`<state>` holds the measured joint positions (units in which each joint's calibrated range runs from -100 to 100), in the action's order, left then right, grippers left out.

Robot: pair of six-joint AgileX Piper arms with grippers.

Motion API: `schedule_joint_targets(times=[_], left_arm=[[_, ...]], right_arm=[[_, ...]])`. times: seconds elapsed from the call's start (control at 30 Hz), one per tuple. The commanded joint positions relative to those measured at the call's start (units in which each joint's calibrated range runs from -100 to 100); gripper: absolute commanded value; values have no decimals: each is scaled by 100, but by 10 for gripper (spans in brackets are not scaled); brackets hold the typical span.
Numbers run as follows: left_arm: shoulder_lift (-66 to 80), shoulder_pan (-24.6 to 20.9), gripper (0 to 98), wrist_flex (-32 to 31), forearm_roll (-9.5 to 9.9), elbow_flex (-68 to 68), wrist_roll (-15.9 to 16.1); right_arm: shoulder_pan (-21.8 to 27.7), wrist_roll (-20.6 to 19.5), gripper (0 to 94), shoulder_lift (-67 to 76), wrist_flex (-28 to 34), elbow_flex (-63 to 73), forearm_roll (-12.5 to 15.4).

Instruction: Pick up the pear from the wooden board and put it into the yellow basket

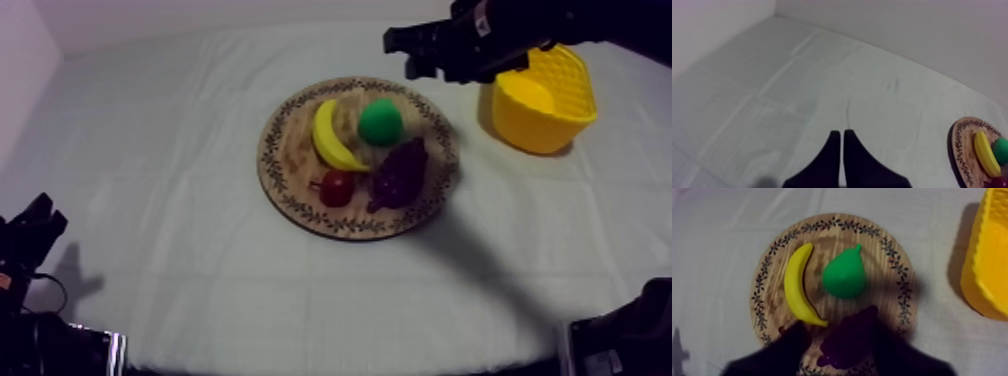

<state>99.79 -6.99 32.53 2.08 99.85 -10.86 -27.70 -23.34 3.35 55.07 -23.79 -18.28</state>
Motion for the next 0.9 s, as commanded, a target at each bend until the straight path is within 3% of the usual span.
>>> schedule_joint_targets(times=[0.0,0.1,0.2,0.4,0.7,0.87], left_arm=[[4,1,1,-3,0,4,-1],[4,1,1,-3,0,4,-1],[4,1,1,-3,0,4,-1],[4,1,1,-3,0,4,-1],[4,1,1,-3,0,4,-1],[4,1,1,-3,0,4,-1]], right_arm=[[-9,-38,801,9,9,18,-12],[20,-39,888,50,-19,36,8],[21,-57,914,71,-55,12,12],[-12,7,837,32,-172,-70,47],[92,400,819,-593,-327,228,374],[32,240,813,-1316,-520,353,237]])
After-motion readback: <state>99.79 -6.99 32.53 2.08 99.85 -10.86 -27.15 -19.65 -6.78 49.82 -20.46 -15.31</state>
